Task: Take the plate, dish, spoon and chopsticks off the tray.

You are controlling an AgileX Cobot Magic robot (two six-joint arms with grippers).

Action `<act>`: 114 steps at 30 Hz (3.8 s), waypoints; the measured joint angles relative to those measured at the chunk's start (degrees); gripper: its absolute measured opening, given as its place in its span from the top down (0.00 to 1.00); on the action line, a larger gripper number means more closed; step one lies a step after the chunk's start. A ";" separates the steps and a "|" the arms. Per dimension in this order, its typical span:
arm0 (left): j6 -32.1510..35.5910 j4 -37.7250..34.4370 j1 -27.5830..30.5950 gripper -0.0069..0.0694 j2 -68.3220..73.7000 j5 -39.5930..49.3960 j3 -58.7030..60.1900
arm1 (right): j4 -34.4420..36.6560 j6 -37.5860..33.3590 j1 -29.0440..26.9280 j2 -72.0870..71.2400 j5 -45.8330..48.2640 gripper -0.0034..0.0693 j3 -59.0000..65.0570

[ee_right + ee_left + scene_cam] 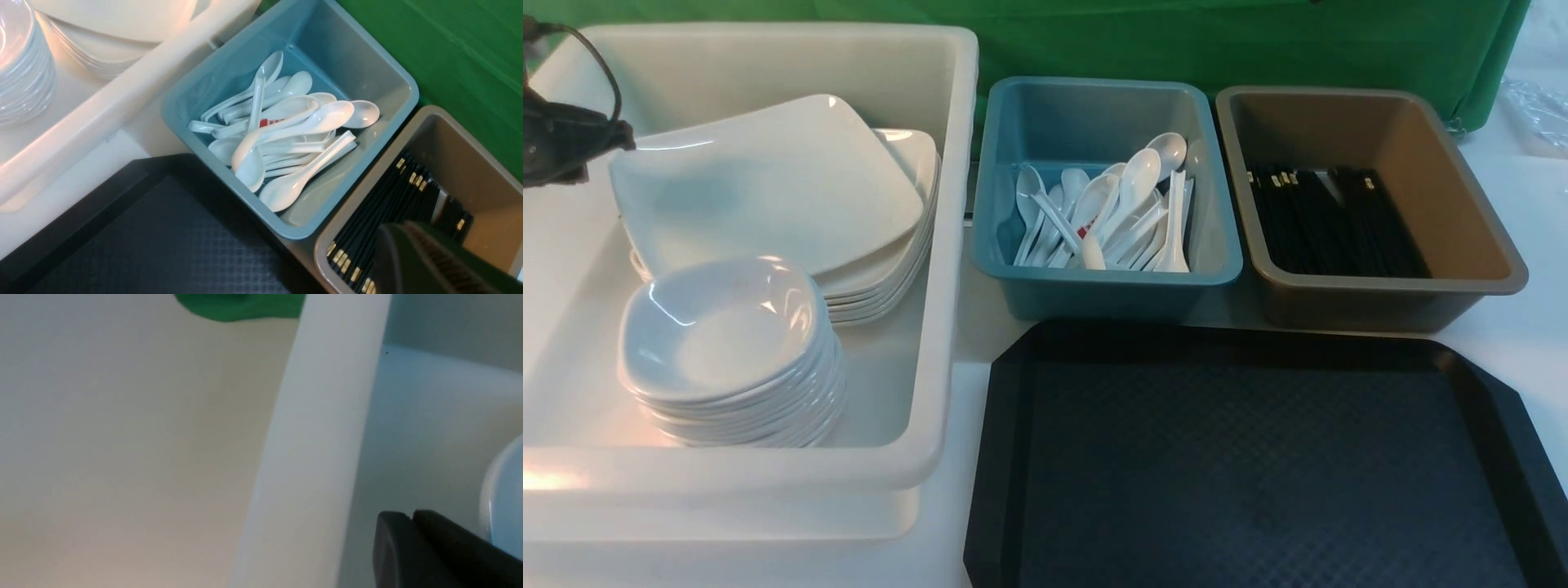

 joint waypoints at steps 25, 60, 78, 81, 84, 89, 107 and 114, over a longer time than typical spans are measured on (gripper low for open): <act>8.90 -4.88 -7.56 0.89 -3.68 0.30 -0.07 | 0.88 0.21 -0.13 -0.52 0.00 0.90 0.00; -10.52 1.38 -7.55 0.19 -0.08 1.64 -0.07 | 2.21 1.47 -0.13 -0.52 0.00 0.90 0.00; -13.42 5.91 -7.55 0.33 2.86 -2.31 -0.07 | 2.26 1.47 -0.13 -0.52 0.00 0.90 0.00; -13.60 5.91 -7.55 0.51 2.80 -2.25 -0.07 | 2.26 1.47 -0.13 -0.52 0.00 0.90 0.00; -14.00 6.47 -7.36 0.73 2.04 -1.62 -0.07 | 2.26 1.47 -0.13 -0.52 0.00 0.90 0.00; -14.02 8.17 -7.26 0.86 -0.17 0.59 -0.07 | 2.32 1.53 -0.13 -0.52 0.00 0.90 0.00; -12.87 8.87 -6.88 0.86 -2.17 12.25 -0.07 | 2.41 1.53 -0.13 -0.52 0.00 0.90 0.00; -11.16 2.98 -4.53 0.87 -3.17 16.84 -0.07 | 2.48 1.53 -0.13 -0.52 0.00 0.90 0.00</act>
